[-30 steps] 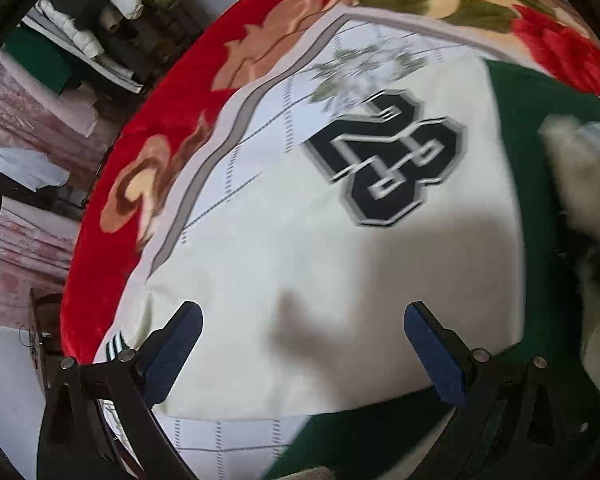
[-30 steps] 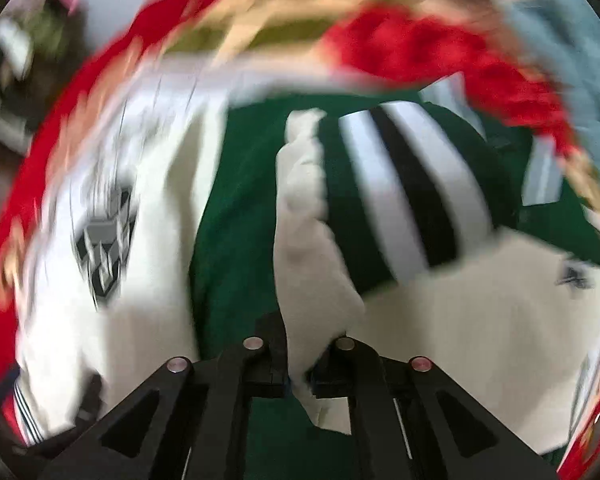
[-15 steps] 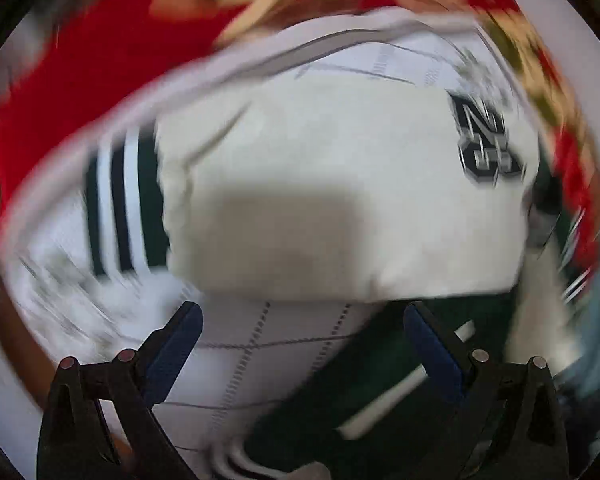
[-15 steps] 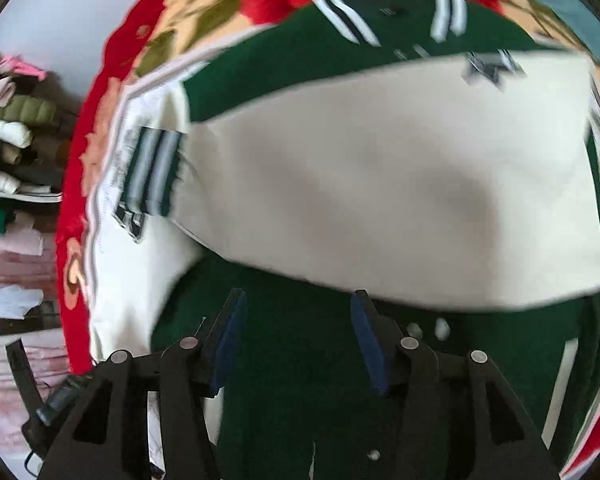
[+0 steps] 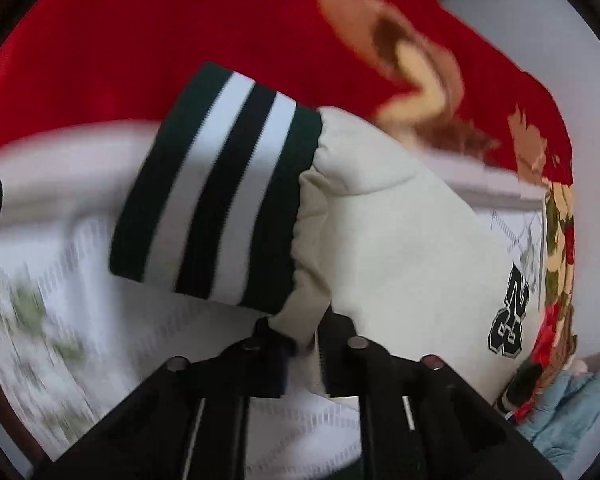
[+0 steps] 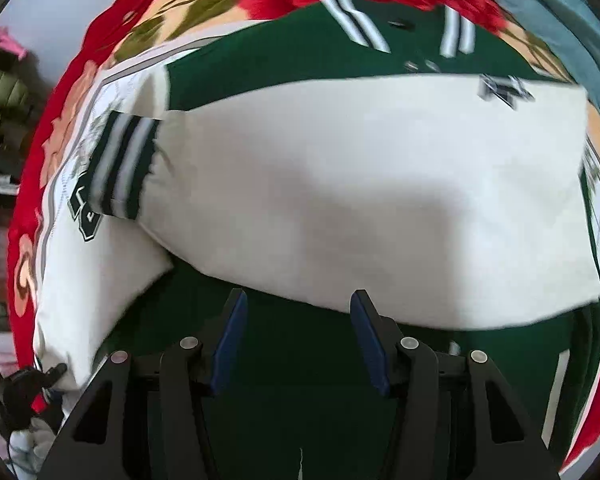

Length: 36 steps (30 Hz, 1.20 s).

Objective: Fold large clothes

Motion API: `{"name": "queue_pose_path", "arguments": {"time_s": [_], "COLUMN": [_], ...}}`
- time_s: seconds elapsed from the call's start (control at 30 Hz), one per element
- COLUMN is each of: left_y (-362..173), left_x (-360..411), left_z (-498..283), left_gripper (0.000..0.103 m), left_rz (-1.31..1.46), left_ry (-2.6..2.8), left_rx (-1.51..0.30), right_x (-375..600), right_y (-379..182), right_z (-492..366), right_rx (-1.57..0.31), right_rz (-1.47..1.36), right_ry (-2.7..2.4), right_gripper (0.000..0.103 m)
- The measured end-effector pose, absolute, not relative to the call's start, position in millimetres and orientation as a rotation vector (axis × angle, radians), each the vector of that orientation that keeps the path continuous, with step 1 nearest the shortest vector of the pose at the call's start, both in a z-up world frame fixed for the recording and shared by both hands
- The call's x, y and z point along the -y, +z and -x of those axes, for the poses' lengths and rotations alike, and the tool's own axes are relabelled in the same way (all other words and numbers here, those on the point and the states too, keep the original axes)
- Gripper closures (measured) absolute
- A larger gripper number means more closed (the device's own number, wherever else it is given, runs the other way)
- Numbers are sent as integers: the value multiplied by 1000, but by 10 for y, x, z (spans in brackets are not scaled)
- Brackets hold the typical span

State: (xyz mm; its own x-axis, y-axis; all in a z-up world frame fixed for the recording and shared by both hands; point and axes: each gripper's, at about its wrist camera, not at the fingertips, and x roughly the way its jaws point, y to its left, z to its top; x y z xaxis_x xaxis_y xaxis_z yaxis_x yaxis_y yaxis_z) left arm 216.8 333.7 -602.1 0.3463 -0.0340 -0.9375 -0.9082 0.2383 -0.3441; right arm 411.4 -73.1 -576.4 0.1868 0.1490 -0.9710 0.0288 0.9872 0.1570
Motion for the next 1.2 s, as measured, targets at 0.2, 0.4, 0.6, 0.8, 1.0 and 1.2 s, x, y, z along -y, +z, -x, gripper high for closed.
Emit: {"name": "queue_pose_path", "arguments": {"time_s": [0.2,0.4,0.6,0.8,1.0,1.2], "left_y": [-5549,-5030,-4433,-3733,-3518,-3941], "left_x": [-3761,-3917,-3599,-2521,-928,1078], "left_z": [-2491,-2923,-3346,-3826,-4128,-4118], "left_gripper": [99,100,101,101,101,101], "left_rz": [925,721,469,185,65,-28], "left_ry": [724,687,610,401,82,-248], "left_rx": [-999,-934,-866,-762,-769,-894], "right_x": [252,-401,-190,691,1881,3132], "right_y": [-5659,-6100,-5917,-5374,-5368,-5390], "right_z": [-4346,-4738,-4792,-4387,-4014,-3403], "right_rx": [-1343,-1448,-1487,-1360,-1386,-1381], "right_rz": [-206,-261,-320,-167,-292,-424], "right_ry": [232,287,310,24,-183,-384], "right_gripper": [47,47,47,36,36,36]}}
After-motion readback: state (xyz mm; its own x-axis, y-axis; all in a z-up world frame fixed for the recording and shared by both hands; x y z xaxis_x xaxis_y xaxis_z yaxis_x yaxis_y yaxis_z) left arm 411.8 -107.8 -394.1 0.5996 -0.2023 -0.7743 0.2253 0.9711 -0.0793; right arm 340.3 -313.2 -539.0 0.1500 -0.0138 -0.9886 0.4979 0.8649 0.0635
